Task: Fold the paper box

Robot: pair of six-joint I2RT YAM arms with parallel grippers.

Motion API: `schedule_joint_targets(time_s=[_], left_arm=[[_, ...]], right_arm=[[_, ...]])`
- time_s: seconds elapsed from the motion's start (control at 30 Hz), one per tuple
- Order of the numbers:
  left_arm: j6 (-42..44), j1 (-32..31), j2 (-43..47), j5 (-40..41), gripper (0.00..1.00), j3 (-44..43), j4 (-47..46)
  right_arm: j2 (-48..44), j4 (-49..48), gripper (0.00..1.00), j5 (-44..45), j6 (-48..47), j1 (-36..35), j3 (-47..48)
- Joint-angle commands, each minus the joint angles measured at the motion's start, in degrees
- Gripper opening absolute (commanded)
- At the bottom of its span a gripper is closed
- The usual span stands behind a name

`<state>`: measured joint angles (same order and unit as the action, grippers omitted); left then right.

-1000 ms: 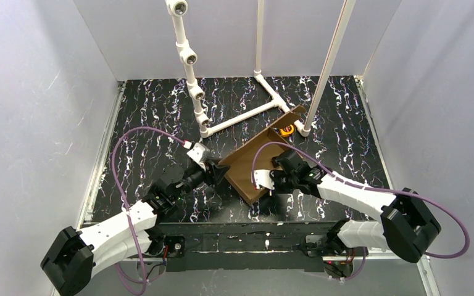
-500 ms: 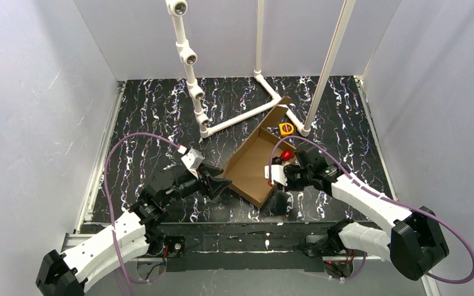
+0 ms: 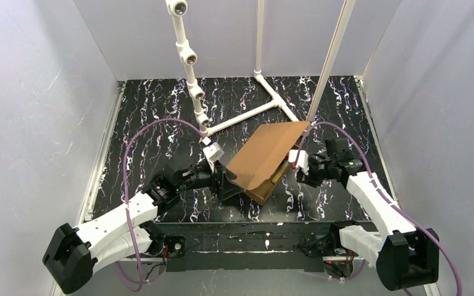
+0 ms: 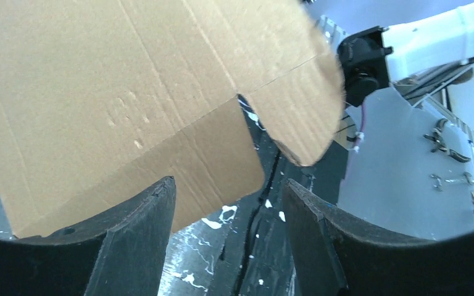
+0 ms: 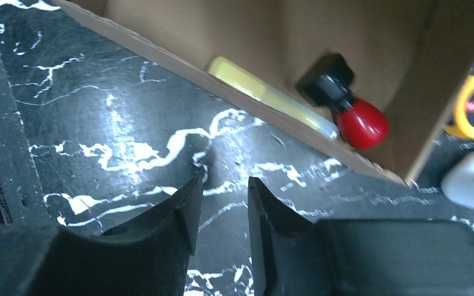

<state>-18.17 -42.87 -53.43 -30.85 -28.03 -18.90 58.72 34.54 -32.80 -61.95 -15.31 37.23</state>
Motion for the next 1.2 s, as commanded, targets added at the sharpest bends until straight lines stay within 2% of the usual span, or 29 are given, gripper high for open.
schedule_joint_targets(time_s=[0.0,0.17,0.3,0.4,0.53,0.67,0.83,0.97,1.07,1.17], left_arm=[[-1.32,-0.12,5.89,-3.4,0.63,0.48,0.83],[-1.16,0.15,14.92,4.89,0.71,4.6,2.64],[-2.7,0.29,15.32,10.91,0.73,5.93,4.12],[-2.2,0.24,15.51,11.55,0.76,7.37,4.39],[3.92,-0.37,19.84,14.03,0.88,10.03,4.31],[10.12,-0.81,23.9,16.81,0.98,9.9,3.62],[12.48,-1.23,20.93,14.62,0.98,8.74,3.16],[16.52,-3.12,17.64,17.21,0.98,8.88,2.91],[22.67,-3.52,14.86,19.67,0.98,9.35,1.69],[24.34,-3.45,12.44,19.19,0.98,7.99,0.28]], right_arm=[[-1.5,6.57,0.43,-10.55,-3.31,8.02,4.48],[0.6,2.93,0.44,-13.27,3.94,9.95,4.72],[3.12,-6.3,0.44,-13.56,14.57,9.96,4.76],[3.33,-8.92,0.44,-15.2,17.32,9.95,5.79],[3.45,-7.93,0.5,-21.38,17.21,9.95,9.09],[5.75,-10.36,0.51,-24.56,20.62,9.88,12.86],[8.52,-13.24,0.51,-25.0,23.77,9.16,17.46],[10.15,-13.32,0.52,-22.67,23.75,7.71,21.38],[11.59,-11.83,0.55,-19.89,21.79,7.49,25.28],[13.7,-7.51,0.6,-17.0,17.83,7.49,29.82]])
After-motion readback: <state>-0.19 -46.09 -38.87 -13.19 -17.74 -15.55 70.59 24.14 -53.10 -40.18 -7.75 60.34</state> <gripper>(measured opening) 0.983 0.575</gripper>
